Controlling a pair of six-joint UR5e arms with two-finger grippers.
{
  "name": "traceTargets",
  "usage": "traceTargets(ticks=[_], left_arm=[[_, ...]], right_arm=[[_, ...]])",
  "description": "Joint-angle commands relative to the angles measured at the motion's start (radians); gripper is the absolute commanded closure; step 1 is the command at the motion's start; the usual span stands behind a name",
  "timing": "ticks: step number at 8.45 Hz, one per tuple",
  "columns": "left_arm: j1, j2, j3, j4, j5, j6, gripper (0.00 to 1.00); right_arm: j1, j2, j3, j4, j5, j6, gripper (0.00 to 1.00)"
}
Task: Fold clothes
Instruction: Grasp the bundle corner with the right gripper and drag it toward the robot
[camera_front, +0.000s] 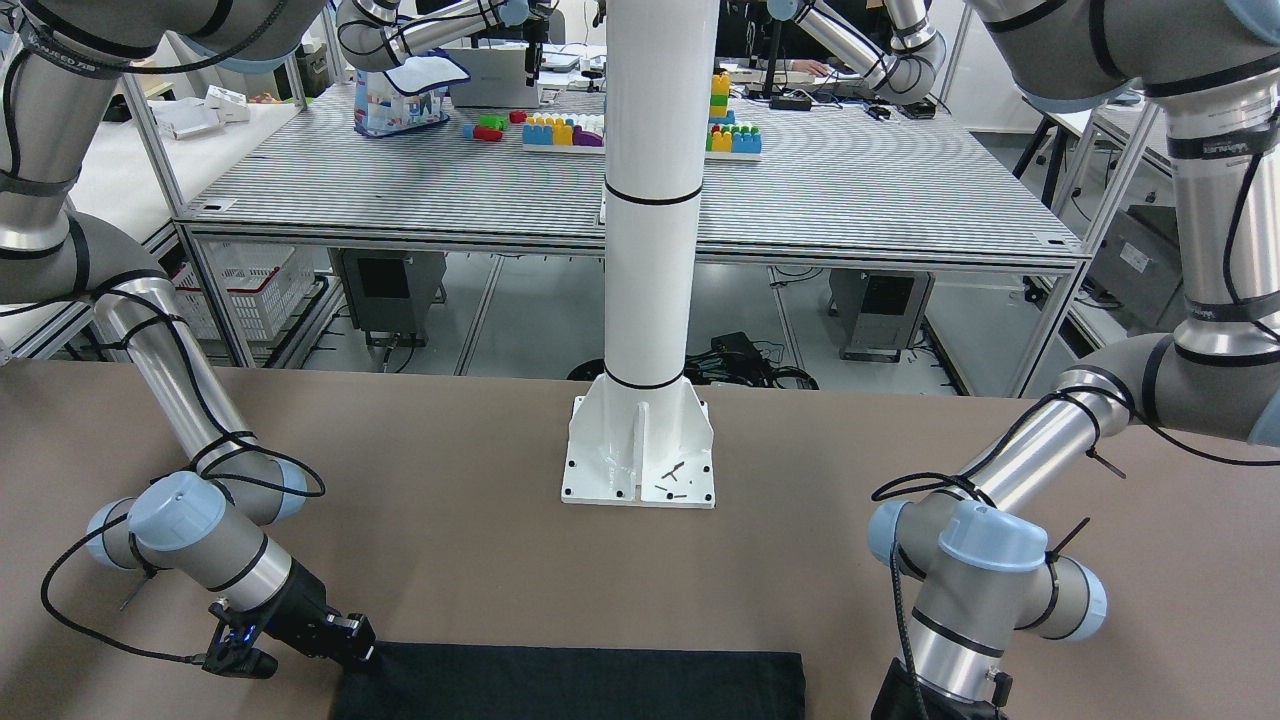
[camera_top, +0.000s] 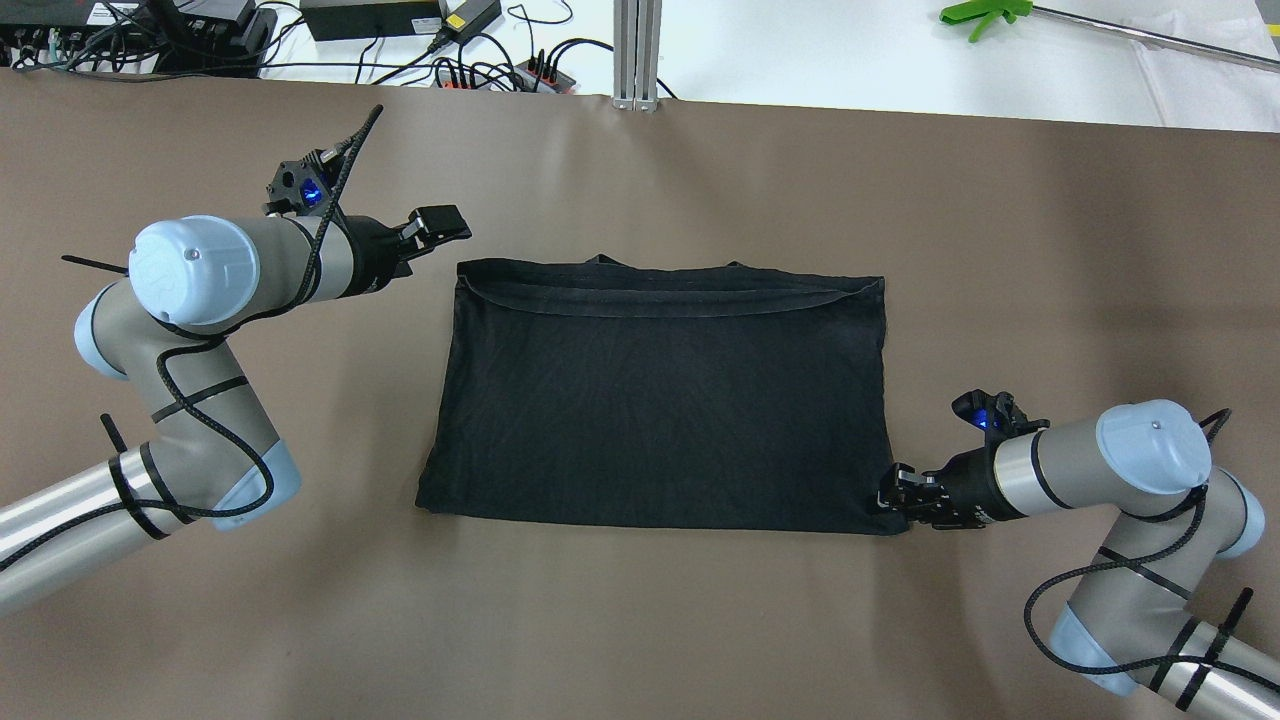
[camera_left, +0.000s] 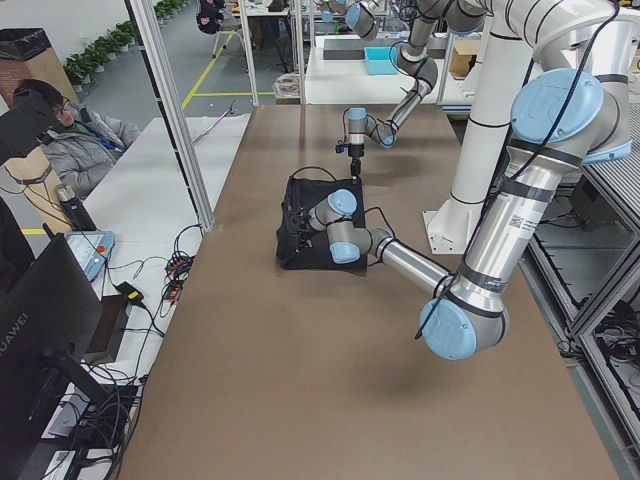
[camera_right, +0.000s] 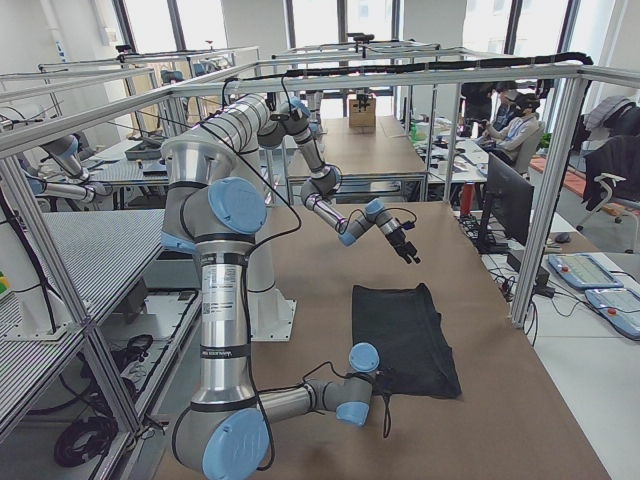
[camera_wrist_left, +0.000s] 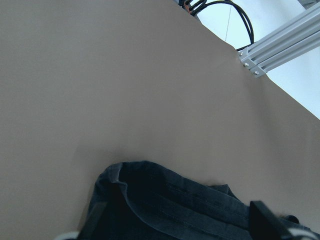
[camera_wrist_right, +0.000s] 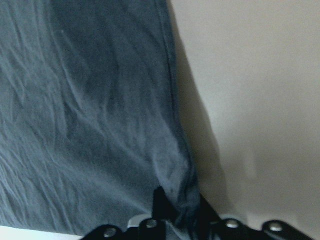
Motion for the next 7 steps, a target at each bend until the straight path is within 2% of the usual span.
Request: traceTargets(ticks=[1,2,3,4,5,7], left_arm=[[0.000,0.002,0.002,0.000,0.024,0.000,0.00],[0.000,0.002,0.002,0.000,0.025,0.000,0.00],[0.000,0.013,0.002,-0.002,0.026,0.000,0.00],[0.000,0.018,0.000,-0.002,0.026,0.000,0.00],[0.000,0.018,0.000,-0.002,0.028,0.000,0.00],[-0.002,0.019,0.000,-0.003,0.028,0.000,0.00]], right_arm=[[0.003,-0.001,0.022,0.000,0.019,0.008,1.00],[-0.002,-0.012,0.053,0.000,0.021,0.008,1.00],[-0.014,-0.032,0.096,0.012,0.077,0.007,1.00],[-0.037,-0.035,0.151,0.021,0.184,0.007,1.00],[-0.069,-0.044,0.214,0.026,0.208,0.010,1.00],[-0.208,-0.053,0.304,0.025,0.206,0.016,1.00]])
